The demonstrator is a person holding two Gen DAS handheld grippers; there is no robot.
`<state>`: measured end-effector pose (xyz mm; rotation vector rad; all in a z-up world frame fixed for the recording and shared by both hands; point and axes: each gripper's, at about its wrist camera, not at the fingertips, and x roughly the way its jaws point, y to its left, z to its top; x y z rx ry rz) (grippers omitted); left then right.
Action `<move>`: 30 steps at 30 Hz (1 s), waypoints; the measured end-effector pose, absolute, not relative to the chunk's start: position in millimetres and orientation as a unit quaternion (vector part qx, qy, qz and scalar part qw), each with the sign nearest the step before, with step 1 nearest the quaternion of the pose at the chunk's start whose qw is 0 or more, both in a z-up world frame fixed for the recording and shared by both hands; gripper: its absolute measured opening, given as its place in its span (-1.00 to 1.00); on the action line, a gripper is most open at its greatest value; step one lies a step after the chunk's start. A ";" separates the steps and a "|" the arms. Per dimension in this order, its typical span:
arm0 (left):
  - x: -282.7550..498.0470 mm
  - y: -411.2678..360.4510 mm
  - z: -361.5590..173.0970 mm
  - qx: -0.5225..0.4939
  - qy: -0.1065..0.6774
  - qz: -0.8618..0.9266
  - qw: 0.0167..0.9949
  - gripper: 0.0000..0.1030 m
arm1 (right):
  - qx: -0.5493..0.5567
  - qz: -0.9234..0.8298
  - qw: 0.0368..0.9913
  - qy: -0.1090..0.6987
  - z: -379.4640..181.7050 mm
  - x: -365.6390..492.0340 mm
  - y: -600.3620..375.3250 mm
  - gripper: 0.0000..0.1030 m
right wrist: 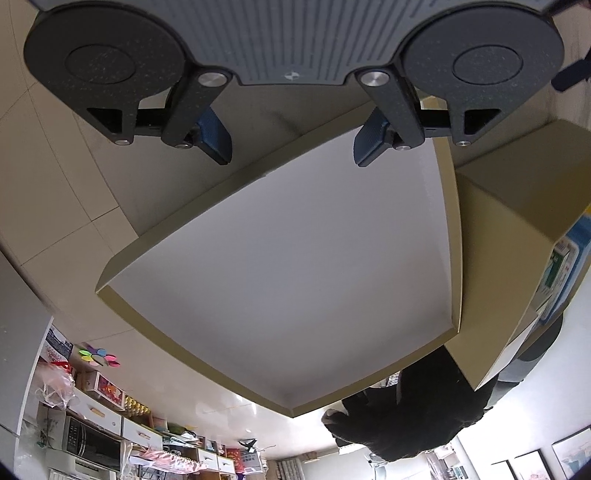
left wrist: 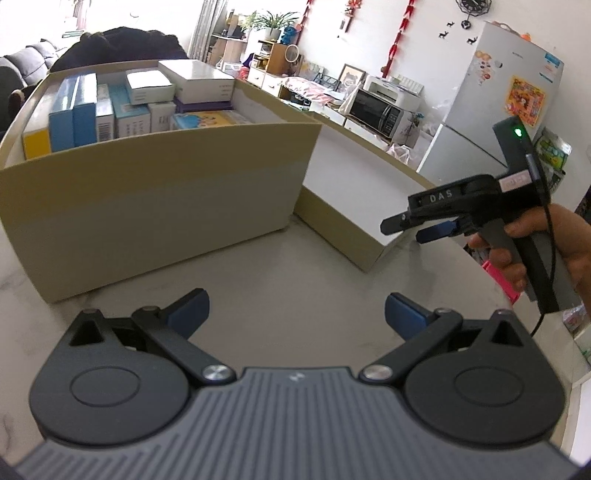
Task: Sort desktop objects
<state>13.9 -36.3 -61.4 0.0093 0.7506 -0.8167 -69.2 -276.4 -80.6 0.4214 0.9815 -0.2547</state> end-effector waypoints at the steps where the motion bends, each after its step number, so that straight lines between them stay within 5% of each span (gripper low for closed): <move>1: 13.2 -38.4 -61.2 0.006 0.356 -0.390 0.849 1.00 | 0.201 -0.119 0.853 0.466 -80.6 -72.4 -276.6 0.47; 30: 5.3 -95.9 -69.3 0.030 0.376 -0.418 0.826 1.00 | 0.234 -0.073 0.847 0.471 -73.0 -140.0 -286.9 0.47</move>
